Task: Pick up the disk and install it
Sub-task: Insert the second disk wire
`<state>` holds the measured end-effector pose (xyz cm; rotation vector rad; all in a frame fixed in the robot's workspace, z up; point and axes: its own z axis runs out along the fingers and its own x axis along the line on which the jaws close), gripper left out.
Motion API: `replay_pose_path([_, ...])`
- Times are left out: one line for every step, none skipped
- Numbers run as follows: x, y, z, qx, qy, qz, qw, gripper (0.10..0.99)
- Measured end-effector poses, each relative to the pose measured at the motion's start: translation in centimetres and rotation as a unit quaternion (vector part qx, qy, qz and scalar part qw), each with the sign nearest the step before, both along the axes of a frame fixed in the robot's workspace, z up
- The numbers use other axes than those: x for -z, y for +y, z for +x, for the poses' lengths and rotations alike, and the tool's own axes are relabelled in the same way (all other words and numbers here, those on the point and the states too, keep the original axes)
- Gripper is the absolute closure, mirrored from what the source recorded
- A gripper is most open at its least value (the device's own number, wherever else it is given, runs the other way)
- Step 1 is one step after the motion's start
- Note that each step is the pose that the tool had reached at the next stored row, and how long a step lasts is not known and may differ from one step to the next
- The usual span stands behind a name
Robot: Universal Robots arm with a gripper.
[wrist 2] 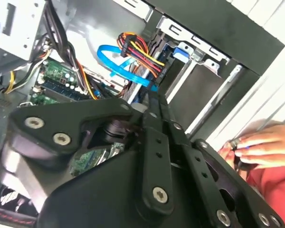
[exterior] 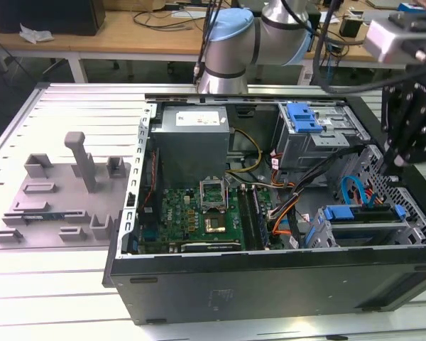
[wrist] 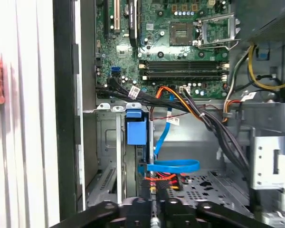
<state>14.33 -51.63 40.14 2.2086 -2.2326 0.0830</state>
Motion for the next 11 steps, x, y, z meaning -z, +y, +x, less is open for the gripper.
replay_pose_path([-0.16, 0.17, -0.02, 0.0, -0.0003, -0.0036, 1.0, 0.929])
replay_pose_path([-0.18, 0.27, -0.03, 0.0, -0.0006, -0.0062, 1.0, 0.98])
replay_pose_path([-0.17, 0.3, -0.04, 0.0, -0.0007, -0.0071, 1.0, 0.98])
replay_pose_path([-0.17, 0.3, -0.04, 0.0, -0.0007, -0.0071, 1.0, 0.98])
replay_pose_path([-0.18, 0.3, -0.04, 0.0, -0.0007, -0.0072, 1.0, 0.98])
replay_pose_path([-0.17, 0.3, -0.04, 0.0, -0.0007, -0.0072, 1.0, 0.98])
replay_pose_path([-0.18, 0.3, -0.04, 0.0, -0.0007, -0.0073, 1.0, 0.98])
replay_pose_path([-0.17, 0.3, -0.04, 0.0, -0.0007, -0.0073, 1.0, 0.98])
replay_pose_path([-0.18, 0.3, -0.04, 0.0, -0.0007, -0.0073, 1.0, 0.98])
replay_pose_path([-0.17, 0.3, -0.04, 0.0, -0.0007, -0.0073, 1.0, 0.98])
replay_pose_path([-0.18, 0.3, -0.04, 0.0, -0.0007, -0.0074, 1.0, 0.98])
